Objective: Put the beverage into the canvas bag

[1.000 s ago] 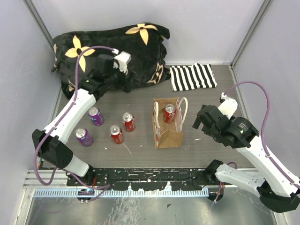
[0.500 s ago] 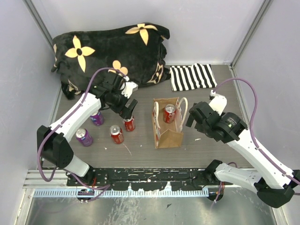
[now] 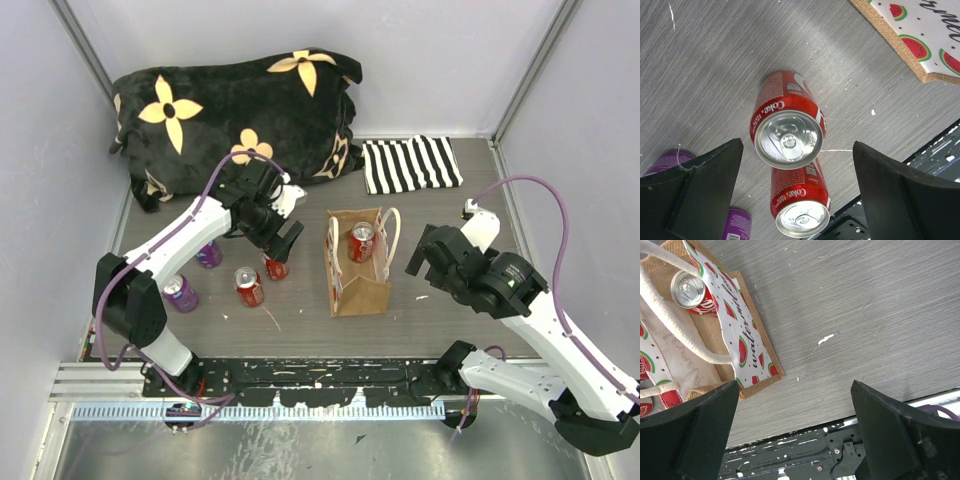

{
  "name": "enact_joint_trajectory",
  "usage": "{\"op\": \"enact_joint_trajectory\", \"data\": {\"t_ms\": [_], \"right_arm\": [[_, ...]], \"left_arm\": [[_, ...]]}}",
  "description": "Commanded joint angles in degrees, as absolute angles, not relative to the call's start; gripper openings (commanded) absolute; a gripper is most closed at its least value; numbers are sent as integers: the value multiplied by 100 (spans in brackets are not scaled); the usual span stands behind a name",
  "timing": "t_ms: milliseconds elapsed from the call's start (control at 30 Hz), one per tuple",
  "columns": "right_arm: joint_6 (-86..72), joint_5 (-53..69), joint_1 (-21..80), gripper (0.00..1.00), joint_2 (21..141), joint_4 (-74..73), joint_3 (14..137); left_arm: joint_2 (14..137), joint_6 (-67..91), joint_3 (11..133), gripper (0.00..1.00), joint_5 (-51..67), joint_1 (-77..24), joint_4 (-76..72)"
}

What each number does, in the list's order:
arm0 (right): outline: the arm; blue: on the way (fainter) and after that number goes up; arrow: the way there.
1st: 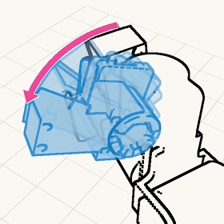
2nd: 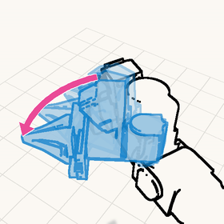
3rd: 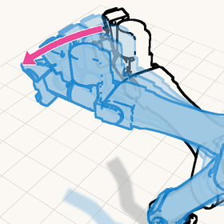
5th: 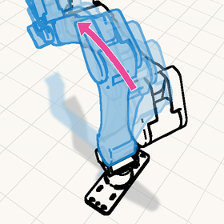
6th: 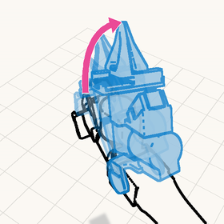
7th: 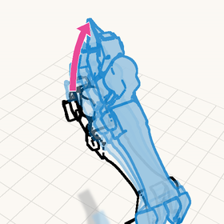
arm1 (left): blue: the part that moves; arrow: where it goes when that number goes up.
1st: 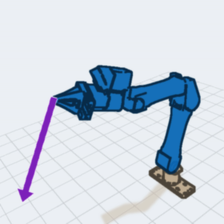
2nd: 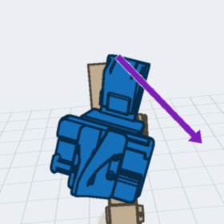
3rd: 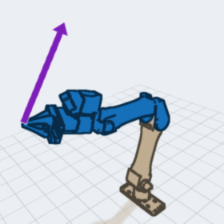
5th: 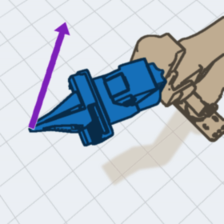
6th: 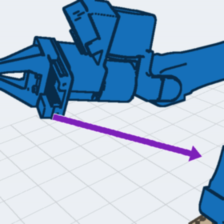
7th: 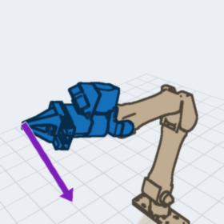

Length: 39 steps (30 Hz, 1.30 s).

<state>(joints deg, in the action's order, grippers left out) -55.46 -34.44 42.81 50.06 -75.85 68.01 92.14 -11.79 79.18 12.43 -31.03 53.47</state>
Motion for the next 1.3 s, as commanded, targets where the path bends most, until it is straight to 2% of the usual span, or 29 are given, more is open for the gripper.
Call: {"op": "enact_joint_trajectory", "data": {"t_ms": [0,267,567,633,733,933,1067,1267], "right_arm": [[-5707,-3610,4300,100,4928,-7668,6814],[-5739,-3669,4303,100,4912,-7800,6897],[-5874,-3700,4301,100,4796,-7905,6834],[-5875,-3709,4302,100,4813,-7881,6825],[-5841,-3725,4302,100,4850,-7826,6833],[-5802,-3748,4299,100,4926,-7805,6882],[-5803,-3770,4303,100,4916,-7782,6903],[-5757,-3797,4305,100,4939,-7714,6906]], "left_arm": [[9438,-1214,7865,98,1053,-3152,5022],[9794,-1286,7800,100,821,-3256,4921],[9774,-1466,7650,88,771,-3256,5144],[9770,-1468,7615,80,795,-3262,5134],[9805,-1413,7729,56,852,-3256,5173],[9813,-1371,8552,1,804,-3261,5338],[9937,-1483,9789,0,718,-3259,5584],[10718,-1568,12555,0,825,-3256,5768]]}}
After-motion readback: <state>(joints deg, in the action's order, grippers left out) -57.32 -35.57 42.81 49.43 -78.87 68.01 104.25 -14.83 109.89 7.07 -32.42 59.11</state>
